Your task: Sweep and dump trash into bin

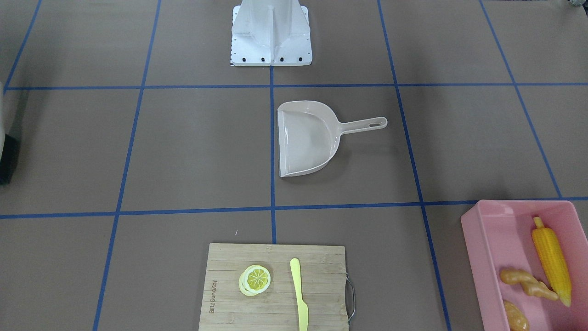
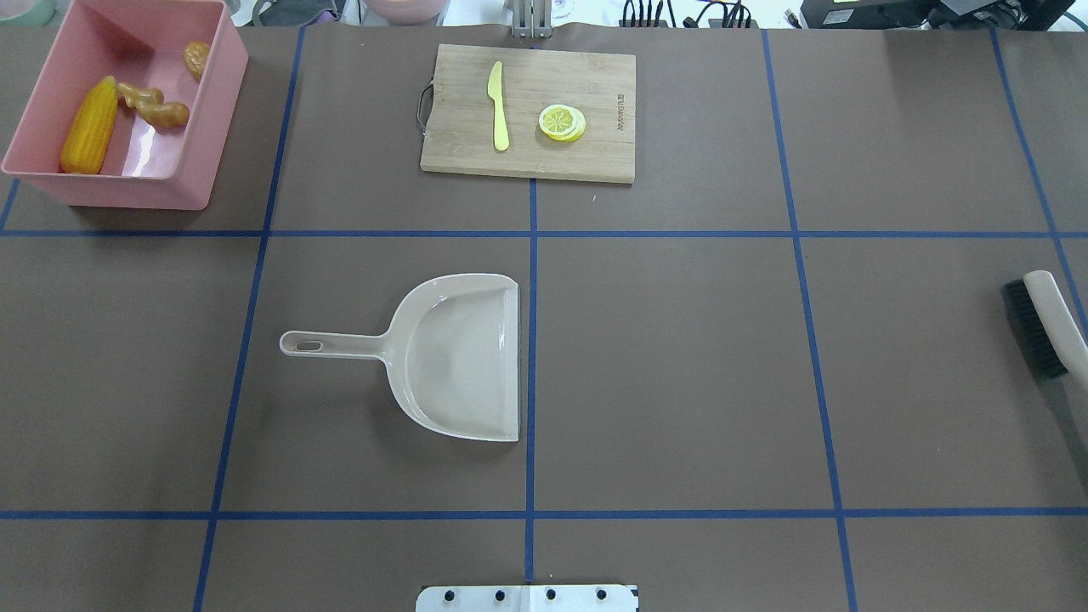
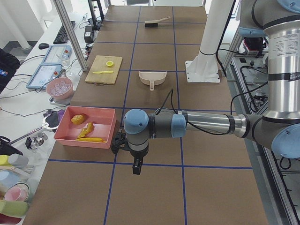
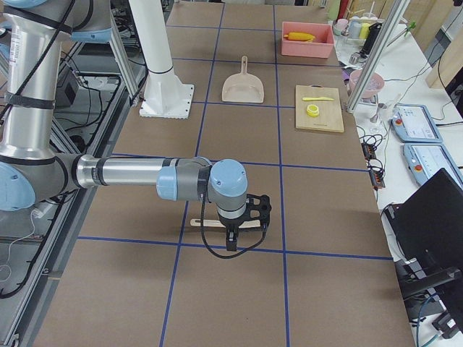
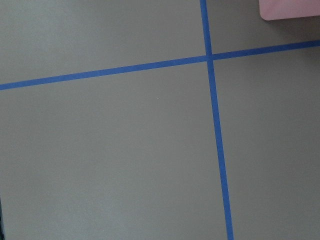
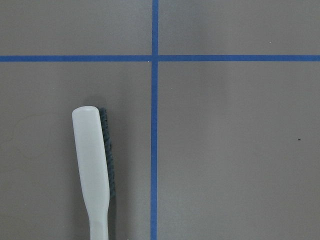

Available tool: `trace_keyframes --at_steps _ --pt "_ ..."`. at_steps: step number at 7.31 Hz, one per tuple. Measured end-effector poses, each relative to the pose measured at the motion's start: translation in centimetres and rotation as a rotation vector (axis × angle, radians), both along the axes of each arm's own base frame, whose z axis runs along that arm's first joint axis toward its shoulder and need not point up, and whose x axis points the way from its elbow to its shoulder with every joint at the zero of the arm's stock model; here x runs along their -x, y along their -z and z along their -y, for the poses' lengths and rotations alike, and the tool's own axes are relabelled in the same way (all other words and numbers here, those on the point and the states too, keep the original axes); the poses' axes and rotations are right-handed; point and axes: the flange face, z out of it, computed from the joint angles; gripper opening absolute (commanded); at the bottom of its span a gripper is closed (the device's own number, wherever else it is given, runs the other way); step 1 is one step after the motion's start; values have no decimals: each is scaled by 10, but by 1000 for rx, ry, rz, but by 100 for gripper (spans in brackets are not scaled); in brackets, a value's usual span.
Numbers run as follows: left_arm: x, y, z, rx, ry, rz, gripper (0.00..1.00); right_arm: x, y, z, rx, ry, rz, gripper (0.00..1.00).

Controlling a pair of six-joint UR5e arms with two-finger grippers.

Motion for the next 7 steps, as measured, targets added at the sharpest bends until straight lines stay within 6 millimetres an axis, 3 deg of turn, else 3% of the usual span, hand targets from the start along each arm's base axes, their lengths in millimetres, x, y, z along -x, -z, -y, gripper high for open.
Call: trace_keyframes --at_steps 7 --pt "-5 8 4 -13 4 -61 98 0 1 1 -2 0 0 100"
